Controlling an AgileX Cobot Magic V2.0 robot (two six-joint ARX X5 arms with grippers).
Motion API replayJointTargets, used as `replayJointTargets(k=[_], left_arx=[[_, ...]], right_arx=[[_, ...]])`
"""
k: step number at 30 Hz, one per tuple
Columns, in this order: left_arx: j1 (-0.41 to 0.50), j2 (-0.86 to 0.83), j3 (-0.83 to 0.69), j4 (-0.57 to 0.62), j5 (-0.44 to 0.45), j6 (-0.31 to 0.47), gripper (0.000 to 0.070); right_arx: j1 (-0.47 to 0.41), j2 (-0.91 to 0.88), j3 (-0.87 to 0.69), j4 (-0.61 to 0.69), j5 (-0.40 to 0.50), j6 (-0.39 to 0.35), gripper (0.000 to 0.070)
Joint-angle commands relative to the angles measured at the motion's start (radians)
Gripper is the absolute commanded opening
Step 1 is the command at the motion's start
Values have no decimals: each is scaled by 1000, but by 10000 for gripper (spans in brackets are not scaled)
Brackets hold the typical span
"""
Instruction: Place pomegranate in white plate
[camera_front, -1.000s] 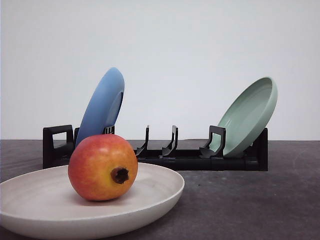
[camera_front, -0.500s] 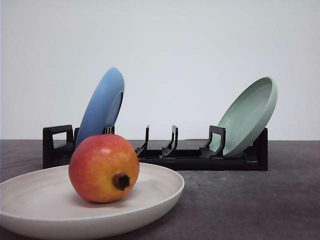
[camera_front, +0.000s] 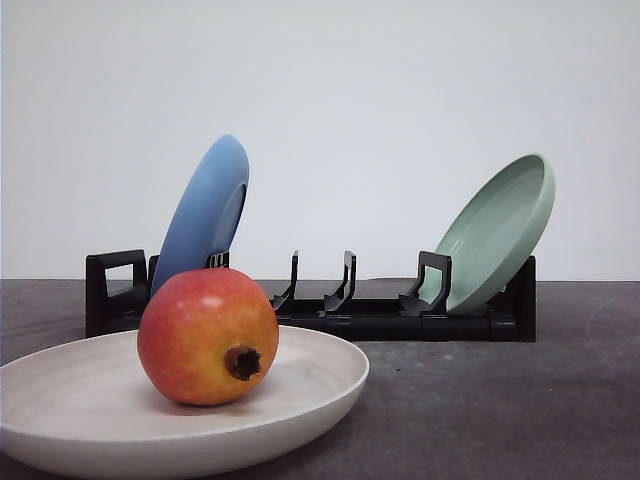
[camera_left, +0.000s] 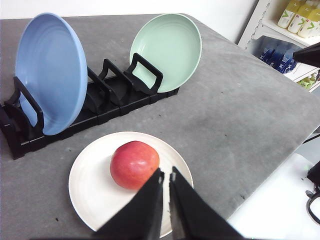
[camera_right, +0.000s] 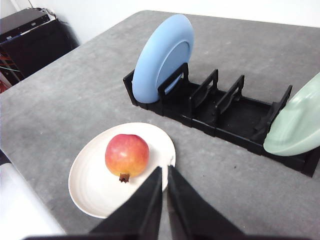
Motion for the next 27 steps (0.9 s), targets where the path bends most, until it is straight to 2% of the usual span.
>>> replayJointTargets(k=[1, 15, 16, 17, 20, 24, 27], left_arx=[[-14, 1, 3, 11, -2, 13, 0], [-13, -11, -2, 10, -3, 14, 0], [-7, -13, -2, 9, -3, 22, 0], [11, -16, -2, 4, -10, 61, 0], [123, -21, -19, -4, -21, 193, 0], [332, -43, -99, 44, -21, 201, 0], [514, -63, -170, 185, -22, 267, 0]], right_arx=[[7, 2, 8, 16, 1, 6, 10], [7, 2, 8, 16, 1, 6, 10], [7, 3, 8, 16, 1, 6, 10], [7, 3, 8, 17, 1, 6, 9], [7, 2, 8, 17, 1, 6, 9], [7, 3, 8, 17, 1, 6, 10], [7, 2, 8, 17, 1, 6, 10]])
